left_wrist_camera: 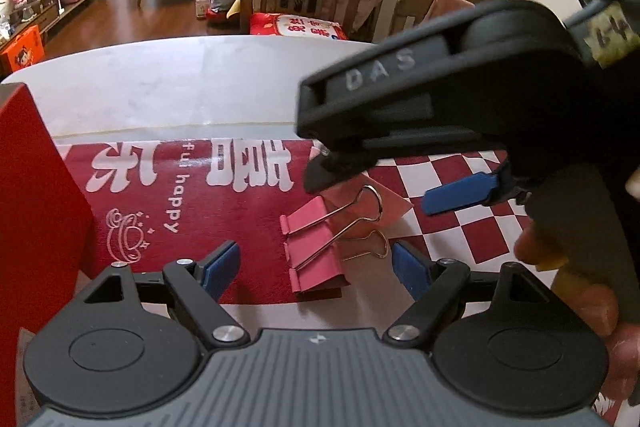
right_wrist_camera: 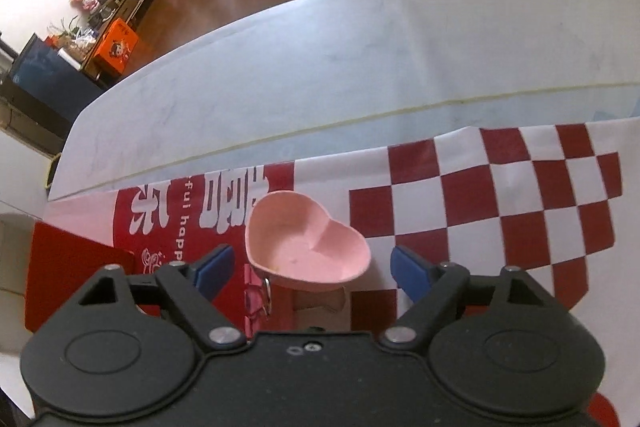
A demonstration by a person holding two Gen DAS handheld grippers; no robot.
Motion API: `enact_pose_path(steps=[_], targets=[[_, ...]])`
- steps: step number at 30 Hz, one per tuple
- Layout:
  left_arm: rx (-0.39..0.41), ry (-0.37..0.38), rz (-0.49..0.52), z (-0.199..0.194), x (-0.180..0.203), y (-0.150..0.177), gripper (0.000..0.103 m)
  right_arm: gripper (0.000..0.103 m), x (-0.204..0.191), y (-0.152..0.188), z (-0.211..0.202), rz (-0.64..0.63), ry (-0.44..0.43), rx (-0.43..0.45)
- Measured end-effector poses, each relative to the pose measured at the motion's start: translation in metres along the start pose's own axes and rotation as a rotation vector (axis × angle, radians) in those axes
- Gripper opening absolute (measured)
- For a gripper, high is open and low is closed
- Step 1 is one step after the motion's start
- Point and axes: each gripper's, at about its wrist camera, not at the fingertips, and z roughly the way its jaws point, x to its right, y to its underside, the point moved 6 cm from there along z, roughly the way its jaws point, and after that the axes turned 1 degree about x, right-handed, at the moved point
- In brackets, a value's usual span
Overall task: Organize rigid objects
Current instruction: 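Grasp the pink heart dish with the right tool while the left tool grasps the pink binder clip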
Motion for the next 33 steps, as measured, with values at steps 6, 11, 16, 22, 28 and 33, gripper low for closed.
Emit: enact_pose_path(steps=[6, 11, 16, 22, 28, 33], targets=[[-0.001, 0.007, -0.025, 0.006, -0.001, -0.001, 0.066, 0.079, -0.003, 0.000, 0.002, 0.025, -0.009, -0.012], [0.009, 0.018, 0.000, 0.008, 0.002, 0.001, 0.060, 0.069, 0.000, -0.001, 0.005, 0.028, 0.000, -0.016], [0.019, 0.032, 0.004, 0.008, 0.004, 0.000, 0.057, 0.067, -0.002, -0.002, 0.007, 0.030, -0.008, -0.016], [0.007, 0.032, 0.022, 0.004, 0.004, 0.001, 0.038, 0.067, -0.002, -0.001, 0.002, 0.030, -0.023, 0.011], [0.006, 0.023, 0.048, 0.002, 0.003, 0.001, 0.032, 0.067, 0.009, 0.000, -0.015, 0.027, -0.018, 0.045], [-0.006, 0.025, 0.032, 0.000, 0.001, 0.001, 0.032, 0.067, 0.020, 0.008, -0.030, 0.018, -0.018, 0.059]])
